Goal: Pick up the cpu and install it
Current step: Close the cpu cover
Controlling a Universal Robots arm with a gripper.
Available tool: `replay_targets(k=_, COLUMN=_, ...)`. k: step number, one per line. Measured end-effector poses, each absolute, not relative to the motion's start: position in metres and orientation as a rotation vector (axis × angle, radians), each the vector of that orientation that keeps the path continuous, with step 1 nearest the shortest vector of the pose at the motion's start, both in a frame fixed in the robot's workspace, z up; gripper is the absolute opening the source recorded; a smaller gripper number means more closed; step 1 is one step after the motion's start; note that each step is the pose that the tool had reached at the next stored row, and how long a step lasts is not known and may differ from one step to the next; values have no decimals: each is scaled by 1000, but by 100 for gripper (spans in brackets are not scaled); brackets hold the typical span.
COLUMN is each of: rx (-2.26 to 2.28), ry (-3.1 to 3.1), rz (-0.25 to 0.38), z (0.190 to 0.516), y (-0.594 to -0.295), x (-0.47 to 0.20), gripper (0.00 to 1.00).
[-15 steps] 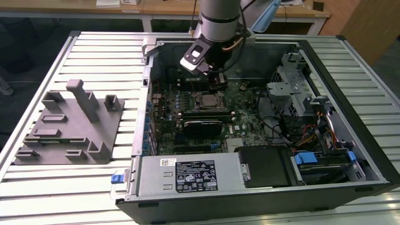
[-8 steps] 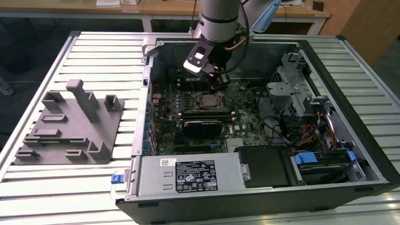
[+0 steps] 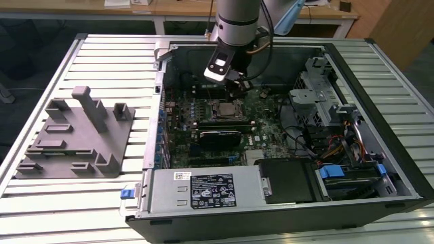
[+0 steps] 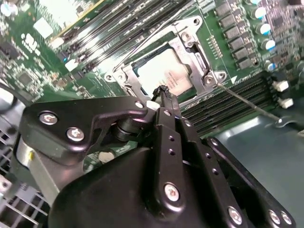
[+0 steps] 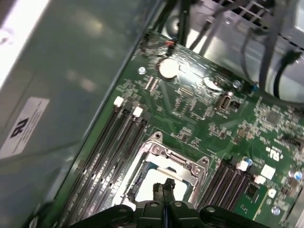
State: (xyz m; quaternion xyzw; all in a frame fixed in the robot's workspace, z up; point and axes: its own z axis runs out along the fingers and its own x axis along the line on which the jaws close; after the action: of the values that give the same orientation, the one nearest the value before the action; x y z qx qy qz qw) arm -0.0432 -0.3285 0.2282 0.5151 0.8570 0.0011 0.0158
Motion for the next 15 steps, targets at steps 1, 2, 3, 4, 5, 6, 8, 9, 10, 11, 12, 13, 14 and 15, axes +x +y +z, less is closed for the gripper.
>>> replay_targets(k=1, rx=1578, ry=2680, rz=4, z=228, y=-329, x=-43, gripper=11)
replay_targets(k=2, rx=1553, ry=2694, rz=4, z=228, y=-329, x=-43, gripper=11)
replay_targets(k=3, rx=1529, ry=2708, rz=5, z=228, y=-329, x=-43, gripper=11)
replay_targets(k=4, rx=1507, ry=2721, rz=5, z=228, y=-329, x=-43, gripper=11)
replay_targets(k=5, rx=1486, ry=2732, rz=5, z=228, y=-329, x=-43, gripper=11)
replay_targets(k=6, rx=1471, ry=2740, rz=6, z=228, y=-329, x=-43, gripper=11)
replay_targets(k=8, rx=1450, ry=2752, rz=6, z=228, y=-329, x=-43, gripper=11)
replay_targets(k=9, rx=1438, ry=2758, rz=6, z=228, y=-329, x=-43, gripper=11)
replay_targets(k=10, rx=1426, ry=2764, rz=6, z=228, y=-329, x=-43, gripper=11)
replay_targets(k=11, rx=1416, ry=2769, rz=6, z=228, y=-329, x=-43, gripper=11)
replay_targets(k=12, rx=1405, ry=2775, rz=7, z=228, y=-329, x=-43, gripper=11)
replay_targets(k=13, rx=1393, ry=2781, rz=7, z=228, y=-329, x=-43, gripper=11)
replay_targets(k=14, rx=1380, ry=2787, rz=7, z=228, y=-329, x=-43, gripper=11)
replay_targets(k=15, rx=1368, ry=2793, rz=7, z=228, y=-329, x=-43, gripper=11)
